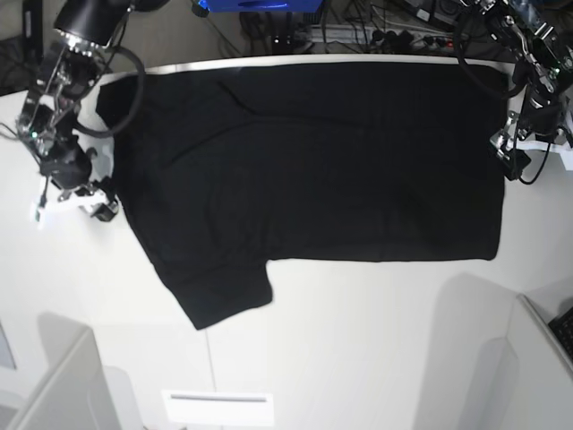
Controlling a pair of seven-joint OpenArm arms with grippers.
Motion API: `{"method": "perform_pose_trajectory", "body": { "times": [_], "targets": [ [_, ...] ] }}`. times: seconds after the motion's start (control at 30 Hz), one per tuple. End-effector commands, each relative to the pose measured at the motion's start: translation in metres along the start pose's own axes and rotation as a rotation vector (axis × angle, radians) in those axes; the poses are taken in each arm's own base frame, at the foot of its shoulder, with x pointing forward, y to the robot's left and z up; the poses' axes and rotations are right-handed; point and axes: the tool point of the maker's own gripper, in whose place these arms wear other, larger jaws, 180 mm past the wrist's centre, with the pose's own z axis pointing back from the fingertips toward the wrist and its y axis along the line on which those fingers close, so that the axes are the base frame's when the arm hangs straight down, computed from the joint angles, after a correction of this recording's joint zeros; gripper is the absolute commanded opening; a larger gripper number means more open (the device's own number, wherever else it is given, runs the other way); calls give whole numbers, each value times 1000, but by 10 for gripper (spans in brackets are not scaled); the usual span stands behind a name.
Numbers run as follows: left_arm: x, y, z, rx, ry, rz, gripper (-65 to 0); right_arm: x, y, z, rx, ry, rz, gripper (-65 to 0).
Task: Fold the T-shirt properly
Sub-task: 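Move both grippers out to the hem corners of the shirt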
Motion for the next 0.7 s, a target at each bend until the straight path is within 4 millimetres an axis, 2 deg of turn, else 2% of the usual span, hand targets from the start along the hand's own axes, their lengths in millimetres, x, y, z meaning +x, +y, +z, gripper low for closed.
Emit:
{"method": "perform_pose_trajectory", "body": {
  "times": [0.0, 0.2, 0.23, 0.4, 0.67],
  "targets": [
    [15, -3, 3, -8, -44, -12, -204, 21, 7, -2, 15, -43, 24, -365],
    [16, -4, 1, -11, -46, -10, -606, 45, 39, -39, 67, -13, 74, -363],
    [16, -4, 1, -12, -47, -9, -650, 47, 44, -48, 71, -6, 86, -362],
    [16, -2, 2, -6, -49, -9, -650, 53, 64, -88, 63, 39, 175, -296],
    [31, 7, 5, 14, -66, -56, -650, 58, 89, -131, 79, 118, 265, -290]
  ]
}}
